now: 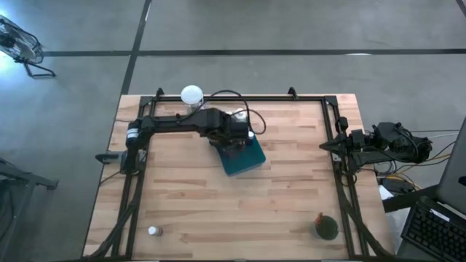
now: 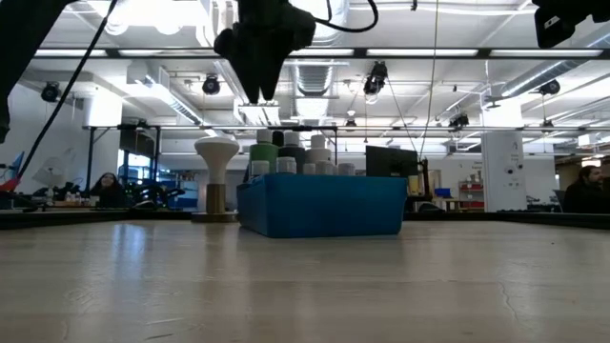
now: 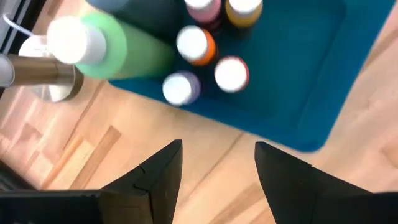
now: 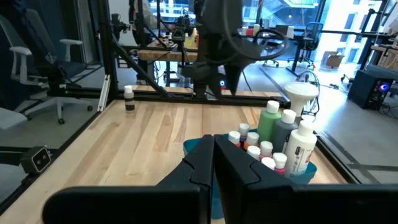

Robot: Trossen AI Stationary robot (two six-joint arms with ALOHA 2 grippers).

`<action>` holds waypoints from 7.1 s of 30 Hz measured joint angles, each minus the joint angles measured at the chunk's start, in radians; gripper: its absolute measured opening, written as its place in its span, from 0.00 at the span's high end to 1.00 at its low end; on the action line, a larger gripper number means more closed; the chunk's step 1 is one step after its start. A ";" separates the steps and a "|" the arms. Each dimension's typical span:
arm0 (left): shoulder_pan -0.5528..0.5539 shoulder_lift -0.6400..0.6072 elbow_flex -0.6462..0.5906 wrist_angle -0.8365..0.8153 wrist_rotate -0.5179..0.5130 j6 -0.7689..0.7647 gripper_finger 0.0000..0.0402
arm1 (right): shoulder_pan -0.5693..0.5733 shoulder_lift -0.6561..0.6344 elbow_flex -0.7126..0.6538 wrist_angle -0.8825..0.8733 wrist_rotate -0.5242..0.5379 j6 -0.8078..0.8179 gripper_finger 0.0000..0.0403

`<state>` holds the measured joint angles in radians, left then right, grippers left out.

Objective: Pick & Place Paint Supplies
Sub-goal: Put the gray paint bottle into the blue bin

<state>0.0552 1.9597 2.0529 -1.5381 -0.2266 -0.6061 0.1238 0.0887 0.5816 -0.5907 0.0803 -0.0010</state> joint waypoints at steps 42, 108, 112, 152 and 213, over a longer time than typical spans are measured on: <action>-0.082 -0.003 -0.013 0.002 -0.168 0.029 0.49 | 0.000 0.000 0.000 0.000 0.000 0.000 0.98; -0.468 -0.505 -0.497 0.003 -0.112 -0.510 0.51 | 0.000 0.000 0.000 0.000 0.000 0.000 0.98; -0.547 -0.546 -0.566 0.012 -0.113 -0.552 0.53 | 0.000 0.000 0.000 0.000 0.000 0.000 0.98; -1.202 -0.532 -0.671 0.151 0.075 -0.964 0.54 | 0.000 0.000 0.000 0.000 0.000 0.000 0.98; -1.161 -0.308 -0.734 0.345 0.173 -0.645 0.54 | 0.000 0.000 0.000 0.000 0.000 0.000 0.98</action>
<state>-1.1061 1.6516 1.3184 -1.1929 -0.0536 -1.2515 0.1239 0.0885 0.5813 -0.5904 0.0801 -0.0010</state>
